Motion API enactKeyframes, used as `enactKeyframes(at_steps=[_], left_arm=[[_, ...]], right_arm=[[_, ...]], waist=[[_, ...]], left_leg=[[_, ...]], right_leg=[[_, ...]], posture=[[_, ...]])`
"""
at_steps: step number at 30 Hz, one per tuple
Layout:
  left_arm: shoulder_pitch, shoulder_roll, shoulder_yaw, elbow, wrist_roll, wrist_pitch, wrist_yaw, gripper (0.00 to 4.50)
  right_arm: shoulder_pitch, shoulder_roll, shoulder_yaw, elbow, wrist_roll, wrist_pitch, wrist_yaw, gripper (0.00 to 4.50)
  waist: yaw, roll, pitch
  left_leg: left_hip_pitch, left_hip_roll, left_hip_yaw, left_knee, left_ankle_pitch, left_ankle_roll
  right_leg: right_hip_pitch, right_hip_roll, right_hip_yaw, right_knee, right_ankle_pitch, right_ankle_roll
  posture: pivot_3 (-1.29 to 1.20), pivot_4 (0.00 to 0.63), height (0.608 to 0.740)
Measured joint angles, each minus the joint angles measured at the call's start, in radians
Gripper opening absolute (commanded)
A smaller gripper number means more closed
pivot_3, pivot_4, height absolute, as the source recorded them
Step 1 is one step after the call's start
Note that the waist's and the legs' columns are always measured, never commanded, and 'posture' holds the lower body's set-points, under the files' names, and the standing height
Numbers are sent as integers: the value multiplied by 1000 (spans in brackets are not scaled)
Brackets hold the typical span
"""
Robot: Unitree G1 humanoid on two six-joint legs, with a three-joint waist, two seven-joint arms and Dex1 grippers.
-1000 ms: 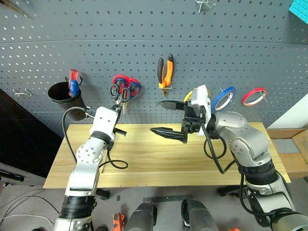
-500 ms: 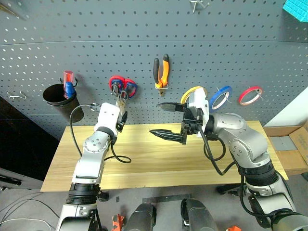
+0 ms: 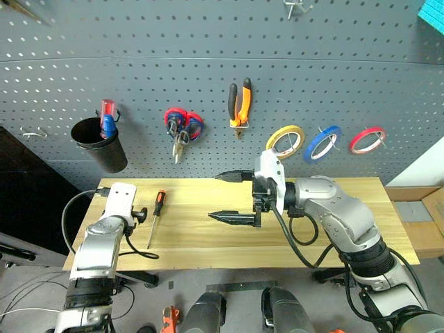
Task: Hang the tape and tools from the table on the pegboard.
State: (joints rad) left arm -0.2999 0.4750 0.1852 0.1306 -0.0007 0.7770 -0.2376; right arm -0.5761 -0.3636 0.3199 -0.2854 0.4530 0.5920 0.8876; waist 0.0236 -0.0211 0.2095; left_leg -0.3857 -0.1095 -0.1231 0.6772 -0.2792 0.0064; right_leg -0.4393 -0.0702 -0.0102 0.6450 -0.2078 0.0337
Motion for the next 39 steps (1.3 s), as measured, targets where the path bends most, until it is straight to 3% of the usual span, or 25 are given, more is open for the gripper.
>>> enactKeyframes(at_steps=[16,19,27,33,36,39], left_arm=[[-214,-9,-103,486,21,-164,-5,3790],[-257,-18,-101,560,17,-174,-4,3279],[-283,-45,-40,636,-60,-132,-23,536],[-196,-42,-48,502,-66,-122,-25,452],[-59,-8,-72,220,-73,-114,-82,452],[70,49,-55,-97,-87,-216,-143,452]], right_arm=[[10,-10,16,10,-11,31,-18,4500],[10,-8,16,7,-11,33,-22,4500],[10,-12,15,4,-10,43,-27,4500],[9,-14,14,-2,-9,47,-34,4500],[8,-14,0,-7,5,48,-26,4500],[-1,-5,-75,-31,94,54,7,4500]], waist=[[-8,-1,0],[-11,-1,0],[-26,-1,0],[-28,-1,0],[-32,-1,0],[-28,-1,0]], left_leg=[[-1,0,0,-1,0,-1],[-1,0,1,-1,0,-1],[-1,0,1,0,0,-1],[-1,0,1,0,0,-1],[-6,1,1,0,0,-1],[-7,1,0,0,0,-1]], right_leg=[[1,0,1,1,0,0],[1,0,0,0,0,0],[1,0,1,1,0,0],[0,0,2,1,0,0],[-3,0,2,1,0,0],[-3,0,2,0,0,-1]], posture=[[4,194,740],[-8,194,740],[-11,193,740],[-7,185,740],[2,174,740],[21,168,740]])
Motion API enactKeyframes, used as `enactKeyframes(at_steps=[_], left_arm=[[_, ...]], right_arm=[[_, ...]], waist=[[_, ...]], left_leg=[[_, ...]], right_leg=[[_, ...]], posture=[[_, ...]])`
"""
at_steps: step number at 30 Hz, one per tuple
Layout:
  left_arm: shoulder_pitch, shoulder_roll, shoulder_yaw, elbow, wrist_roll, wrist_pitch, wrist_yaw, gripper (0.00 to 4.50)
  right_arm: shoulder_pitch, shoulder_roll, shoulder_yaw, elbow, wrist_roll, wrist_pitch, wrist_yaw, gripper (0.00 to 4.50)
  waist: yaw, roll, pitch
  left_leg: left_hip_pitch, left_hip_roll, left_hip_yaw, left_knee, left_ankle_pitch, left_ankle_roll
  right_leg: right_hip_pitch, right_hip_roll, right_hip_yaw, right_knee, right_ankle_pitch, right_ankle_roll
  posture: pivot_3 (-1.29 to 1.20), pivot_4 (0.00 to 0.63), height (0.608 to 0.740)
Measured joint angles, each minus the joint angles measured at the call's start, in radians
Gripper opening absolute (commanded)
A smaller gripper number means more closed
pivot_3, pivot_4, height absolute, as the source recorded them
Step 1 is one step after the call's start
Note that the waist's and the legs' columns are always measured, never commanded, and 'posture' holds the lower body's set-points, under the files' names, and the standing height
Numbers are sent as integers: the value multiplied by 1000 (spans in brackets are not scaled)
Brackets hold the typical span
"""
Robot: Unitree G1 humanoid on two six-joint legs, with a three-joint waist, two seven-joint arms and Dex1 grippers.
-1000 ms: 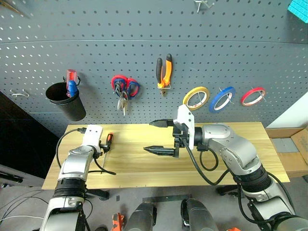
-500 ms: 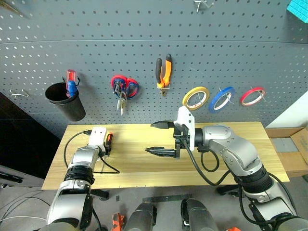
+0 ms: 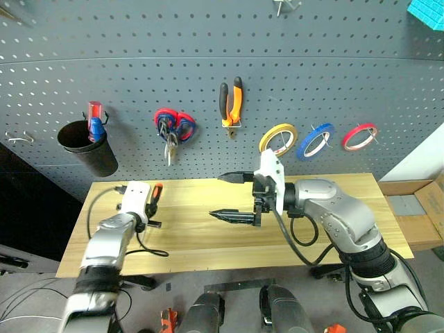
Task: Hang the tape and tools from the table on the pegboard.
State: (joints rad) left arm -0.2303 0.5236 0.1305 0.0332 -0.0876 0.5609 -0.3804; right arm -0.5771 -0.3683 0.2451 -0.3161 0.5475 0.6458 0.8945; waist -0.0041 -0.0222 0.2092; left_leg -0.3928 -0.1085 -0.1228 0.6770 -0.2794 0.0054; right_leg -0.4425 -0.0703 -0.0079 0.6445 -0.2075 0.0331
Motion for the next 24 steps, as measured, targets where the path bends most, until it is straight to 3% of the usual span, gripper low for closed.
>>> enactKeyframes(at_steps=[4,9,17,20,24], left_arm=[[62,-72,94,-270,-91,-121,1,452],[49,-97,204,-393,-155,-177,55,452],[-304,80,381,-416,-341,-149,63,452],[-334,115,408,-393,-364,-154,63,452],[-348,168,410,-241,-287,-236,86,452]], right_arm=[[-39,9,-33,-16,57,2,22,4500],[-39,15,-25,-7,55,-4,31,4500],[-64,40,-22,9,74,-12,81,4500],[-66,40,-21,9,73,-14,89,4500],[-66,44,-17,10,66,-22,88,4500]], waist=[[9,0,-1],[13,-1,-1],[26,-4,-3],[26,-4,-3],[27,-4,-3]], left_leg=[[1,0,-1,0,0,0],[1,0,0,0,0,0],[2,-1,2,1,0,0],[2,0,1,1,0,0],[2,0,1,1,1,-2]], right_leg=[[2,0,-2,0,0,0],[1,0,-1,0,0,0],[1,1,-2,0,0,0],[1,1,-2,1,0,0],[1,2,-2,1,0,0]], posture=[[31,158,740],[50,149,740],[64,139,740],[68,138,740],[65,140,740]])
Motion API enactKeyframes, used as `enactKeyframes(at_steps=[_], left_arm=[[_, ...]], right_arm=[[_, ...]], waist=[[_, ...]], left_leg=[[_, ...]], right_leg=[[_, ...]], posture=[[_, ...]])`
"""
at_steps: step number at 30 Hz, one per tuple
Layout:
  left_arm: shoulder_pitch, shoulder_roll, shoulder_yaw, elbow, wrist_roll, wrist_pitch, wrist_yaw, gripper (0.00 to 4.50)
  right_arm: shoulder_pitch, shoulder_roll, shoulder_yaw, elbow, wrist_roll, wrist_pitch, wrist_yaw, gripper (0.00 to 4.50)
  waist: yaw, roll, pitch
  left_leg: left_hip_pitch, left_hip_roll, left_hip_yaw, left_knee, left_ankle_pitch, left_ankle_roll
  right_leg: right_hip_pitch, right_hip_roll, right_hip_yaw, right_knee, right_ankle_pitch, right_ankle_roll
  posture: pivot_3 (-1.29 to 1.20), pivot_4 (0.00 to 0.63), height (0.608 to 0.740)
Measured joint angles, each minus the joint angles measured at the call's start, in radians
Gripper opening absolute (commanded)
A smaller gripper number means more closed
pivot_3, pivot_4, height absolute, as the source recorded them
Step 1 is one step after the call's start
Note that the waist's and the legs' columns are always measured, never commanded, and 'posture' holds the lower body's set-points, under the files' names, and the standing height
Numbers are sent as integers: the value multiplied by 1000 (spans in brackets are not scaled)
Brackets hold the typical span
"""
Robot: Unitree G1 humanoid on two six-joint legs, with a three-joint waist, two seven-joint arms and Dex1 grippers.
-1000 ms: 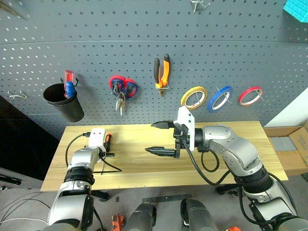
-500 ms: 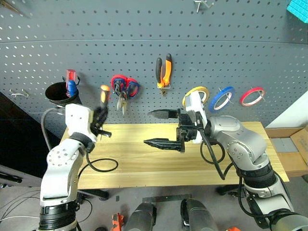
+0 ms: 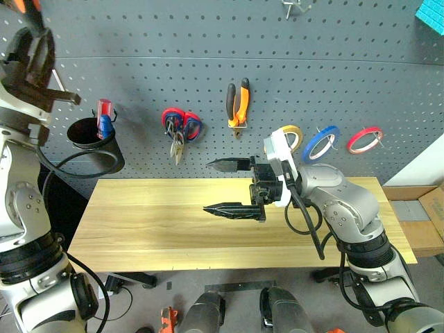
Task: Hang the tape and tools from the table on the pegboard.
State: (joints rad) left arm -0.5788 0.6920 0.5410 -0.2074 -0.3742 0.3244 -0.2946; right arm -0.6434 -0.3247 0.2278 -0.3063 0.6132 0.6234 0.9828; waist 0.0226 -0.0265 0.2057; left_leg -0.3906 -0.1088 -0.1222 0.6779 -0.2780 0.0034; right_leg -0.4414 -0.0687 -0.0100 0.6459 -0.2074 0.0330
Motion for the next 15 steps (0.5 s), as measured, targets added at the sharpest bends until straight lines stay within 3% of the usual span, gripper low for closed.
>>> enactKeyframes(at_steps=[4,15], left_arm=[[24,5,-4,110,66,-95,7,452],[56,-68,-53,338,86,-267,-33,452]], right_arm=[[-15,20,3,7,-9,-8,-6,4500],[-18,21,3,9,-19,-10,-17,4500]], waist=[[0,-1,0],[0,-3,-2]], left_leg=[[0,0,0,0,0,0],[0,0,-1,1,0,0]], right_leg=[[0,0,0,0,0,0],[0,0,0,0,0,0]], posture=[[62,143,740],[53,145,740]])
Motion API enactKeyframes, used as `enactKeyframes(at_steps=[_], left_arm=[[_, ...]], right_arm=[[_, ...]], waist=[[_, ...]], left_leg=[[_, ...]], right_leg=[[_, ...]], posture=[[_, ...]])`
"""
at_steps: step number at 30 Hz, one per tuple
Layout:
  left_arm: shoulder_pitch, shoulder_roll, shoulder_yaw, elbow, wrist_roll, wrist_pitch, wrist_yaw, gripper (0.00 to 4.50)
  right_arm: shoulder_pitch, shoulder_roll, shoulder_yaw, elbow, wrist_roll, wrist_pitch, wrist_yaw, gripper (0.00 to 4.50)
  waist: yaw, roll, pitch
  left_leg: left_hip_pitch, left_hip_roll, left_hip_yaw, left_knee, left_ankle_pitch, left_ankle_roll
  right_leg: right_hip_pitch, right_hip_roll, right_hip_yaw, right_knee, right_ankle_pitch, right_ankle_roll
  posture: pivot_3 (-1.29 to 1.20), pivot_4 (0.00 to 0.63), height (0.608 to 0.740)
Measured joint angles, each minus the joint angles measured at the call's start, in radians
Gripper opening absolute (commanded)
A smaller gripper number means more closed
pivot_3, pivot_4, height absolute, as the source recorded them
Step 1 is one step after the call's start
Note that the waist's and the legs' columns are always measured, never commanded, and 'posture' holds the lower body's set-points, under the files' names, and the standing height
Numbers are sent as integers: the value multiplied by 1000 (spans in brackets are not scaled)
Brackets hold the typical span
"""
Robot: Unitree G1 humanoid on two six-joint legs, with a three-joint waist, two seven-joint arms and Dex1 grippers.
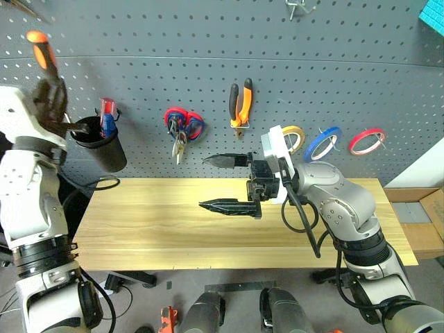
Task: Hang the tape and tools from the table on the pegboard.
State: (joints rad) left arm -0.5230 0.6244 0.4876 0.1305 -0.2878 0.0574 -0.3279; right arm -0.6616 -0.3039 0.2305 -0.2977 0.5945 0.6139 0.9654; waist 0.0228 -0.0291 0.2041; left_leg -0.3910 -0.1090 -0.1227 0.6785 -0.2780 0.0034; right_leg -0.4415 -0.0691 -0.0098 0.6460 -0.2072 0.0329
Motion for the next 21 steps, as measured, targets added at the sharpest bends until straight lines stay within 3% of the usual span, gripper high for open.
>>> enactKeyframes(at_steps=[6,11,21], left_arm=[[4,-22,-23,45,2,-43,-11,452],[86,-11,-14,-1,-31,120,4,452],[124,1,19,-87,-68,152,7,3746]], right_arm=[[0,-2,6,0,-4,0,-2,4500],[0,-5,7,0,-5,1,-4,4500],[-10,-2,8,11,-11,0,0,4500]], waist=[[-1,-1,-1],[-10,-1,-1],[-5,-6,-4]], left_leg=[[0,0,0,0,0,0],[0,0,0,0,0,0],[0,0,0,0,0,0]], right_leg=[[0,0,0,0,0,0],[-1,0,1,1,0,0],[0,0,1,1,0,0]], posture=[[47,144,740],[56,140,740],[58,127,740]])
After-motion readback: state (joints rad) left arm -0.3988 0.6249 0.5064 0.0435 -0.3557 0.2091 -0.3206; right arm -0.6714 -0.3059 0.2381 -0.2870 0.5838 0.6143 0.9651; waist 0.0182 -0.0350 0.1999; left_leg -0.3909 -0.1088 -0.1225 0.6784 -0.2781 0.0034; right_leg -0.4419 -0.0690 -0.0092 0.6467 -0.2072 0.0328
